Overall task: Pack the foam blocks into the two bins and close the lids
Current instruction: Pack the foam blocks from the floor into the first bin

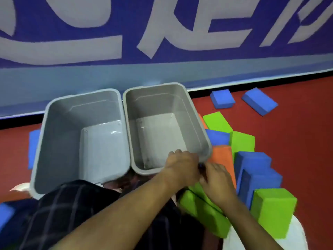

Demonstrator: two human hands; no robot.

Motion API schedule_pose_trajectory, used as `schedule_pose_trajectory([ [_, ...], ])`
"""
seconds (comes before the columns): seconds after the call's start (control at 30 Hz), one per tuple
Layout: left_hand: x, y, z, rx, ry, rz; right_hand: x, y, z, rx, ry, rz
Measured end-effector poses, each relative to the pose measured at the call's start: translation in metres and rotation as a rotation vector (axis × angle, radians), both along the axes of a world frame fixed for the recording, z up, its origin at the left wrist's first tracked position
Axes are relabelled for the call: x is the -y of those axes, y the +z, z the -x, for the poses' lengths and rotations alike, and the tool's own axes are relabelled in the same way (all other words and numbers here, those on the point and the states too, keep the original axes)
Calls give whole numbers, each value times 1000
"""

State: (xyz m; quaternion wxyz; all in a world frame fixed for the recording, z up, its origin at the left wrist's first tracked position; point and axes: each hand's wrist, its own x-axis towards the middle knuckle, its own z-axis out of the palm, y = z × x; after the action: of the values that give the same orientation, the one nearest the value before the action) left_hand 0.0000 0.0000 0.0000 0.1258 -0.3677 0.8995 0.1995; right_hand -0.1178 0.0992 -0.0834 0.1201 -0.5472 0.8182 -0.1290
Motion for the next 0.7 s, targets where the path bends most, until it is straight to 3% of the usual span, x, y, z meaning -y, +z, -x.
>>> schedule_pose_trajectory([
  [0.17, -20, -37, 40, 138, -72, -145, -46, -84, 28, 112, 87, -434],
  [0.27, -1, -50, 38, 153, -6, -77, -52, -118, 32, 76, 100, -593],
  [0.37, 26, -56, 33, 127, 135, -99, -42, -144, 22, -1, 171, -593],
  [0.57, 27, -68, 29, 226, 128, -117, -32, -188, -6, -23, 259, -607],
  [0.67, 31, -68, 31, 231, 142, -129, -28, -196, -18, -46, 225, -704],
  [0.7, 31, -70, 31, 234, 145, -134, -27, -199, -21, -91, 211, -652],
])
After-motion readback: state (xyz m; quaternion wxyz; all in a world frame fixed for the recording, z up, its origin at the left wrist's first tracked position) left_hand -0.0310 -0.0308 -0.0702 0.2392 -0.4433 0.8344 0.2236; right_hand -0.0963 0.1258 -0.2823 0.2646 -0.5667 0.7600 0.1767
